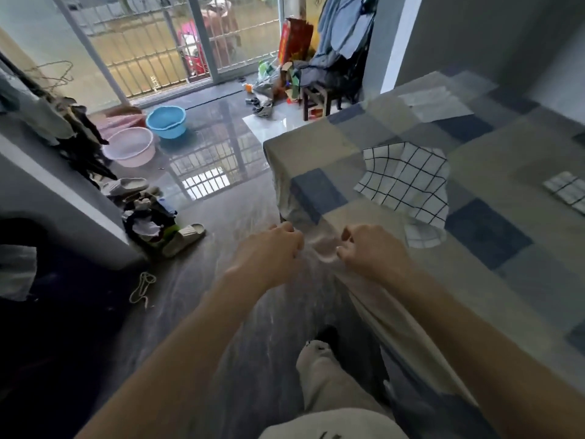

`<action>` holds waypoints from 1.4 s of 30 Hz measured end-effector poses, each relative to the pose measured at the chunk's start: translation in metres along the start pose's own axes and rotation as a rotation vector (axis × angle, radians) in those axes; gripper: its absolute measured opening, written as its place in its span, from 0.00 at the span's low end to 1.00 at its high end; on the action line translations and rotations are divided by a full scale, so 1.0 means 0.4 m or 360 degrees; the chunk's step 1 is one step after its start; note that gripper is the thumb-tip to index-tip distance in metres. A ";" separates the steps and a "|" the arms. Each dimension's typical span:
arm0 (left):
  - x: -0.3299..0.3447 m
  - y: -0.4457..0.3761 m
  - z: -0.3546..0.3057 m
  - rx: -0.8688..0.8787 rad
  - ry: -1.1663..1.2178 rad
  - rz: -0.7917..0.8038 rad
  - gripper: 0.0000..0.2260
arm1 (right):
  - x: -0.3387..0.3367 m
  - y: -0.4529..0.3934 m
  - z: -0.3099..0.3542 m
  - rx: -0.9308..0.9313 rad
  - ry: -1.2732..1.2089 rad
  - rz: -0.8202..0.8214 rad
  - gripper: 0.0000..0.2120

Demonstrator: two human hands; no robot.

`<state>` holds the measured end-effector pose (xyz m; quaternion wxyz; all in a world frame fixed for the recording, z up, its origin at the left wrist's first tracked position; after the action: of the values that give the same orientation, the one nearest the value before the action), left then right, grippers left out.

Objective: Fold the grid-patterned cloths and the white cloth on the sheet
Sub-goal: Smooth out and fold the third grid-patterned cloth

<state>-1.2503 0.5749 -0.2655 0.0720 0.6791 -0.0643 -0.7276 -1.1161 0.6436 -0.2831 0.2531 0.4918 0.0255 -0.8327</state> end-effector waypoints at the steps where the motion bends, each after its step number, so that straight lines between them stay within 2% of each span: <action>1: 0.000 -0.043 -0.007 0.0049 -0.0029 0.0016 0.09 | -0.001 -0.029 -0.017 0.0028 -0.0021 -0.0005 0.13; 5: -0.004 -0.239 -0.049 0.0250 -0.0121 0.0052 0.12 | -0.044 -0.148 -0.091 0.0116 -0.0071 -0.0058 0.17; 13: 0.043 -0.570 -0.220 0.0577 -0.0189 0.0312 0.20 | -0.139 -0.339 -0.324 0.0404 -0.0075 -0.0134 0.17; 15: 0.070 -0.619 -0.260 0.0665 -0.0178 0.0378 0.23 | -0.150 -0.345 -0.376 0.0501 -0.0107 -0.0222 0.19; 18: 0.099 -0.690 -0.315 0.0835 -0.0272 0.0351 0.27 | -0.182 -0.329 -0.444 0.0631 -0.0032 -0.0528 0.23; 20: 0.127 -0.733 -0.340 0.0922 -0.0291 0.0347 0.30 | -0.185 -0.309 -0.490 0.0736 -0.0006 -0.0626 0.29; 24: 0.224 -0.806 -0.343 0.1029 -0.0282 0.0566 0.37 | -0.117 -0.282 -0.575 0.1010 -0.0116 -0.0405 0.40; 27: 0.266 -0.877 -0.309 0.1087 -0.0367 0.0575 0.38 | -0.094 -0.288 -0.605 0.1131 -0.0103 -0.0381 0.43; 32: 0.234 -0.971 -0.275 0.1298 -0.0409 0.0312 0.35 | -0.067 -0.321 -0.612 0.1290 -0.0075 -0.0434 0.41; 36: 0.197 -1.044 -0.257 0.1344 -0.0345 0.0134 0.24 | -0.058 -0.326 -0.610 0.1435 -0.0170 -0.0563 0.37; 39: 0.196 -1.064 -0.261 0.1417 -0.0348 0.0099 0.19 | -0.068 -0.293 -0.625 0.1705 -0.0312 -0.0759 0.36; 42: 0.185 -1.075 -0.269 0.1413 -0.0277 0.0076 0.14 | -0.059 -0.248 -0.634 0.1931 -0.0397 -0.0824 0.29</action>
<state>-1.1556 0.9832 -0.4279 -0.2153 0.5789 -0.3916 -0.6821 -0.9468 0.8133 -0.4147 -0.2751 0.4252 -0.3594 -0.7838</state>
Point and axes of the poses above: each hand's wrist, its own y-axis away from the middle knuckle, its own x-axis out of the palm, z = x × y, the point moved 10 cm from there along -y, towards the middle knuckle, and after that the axes turned 11 degrees about -y, right-handed, at the moved point
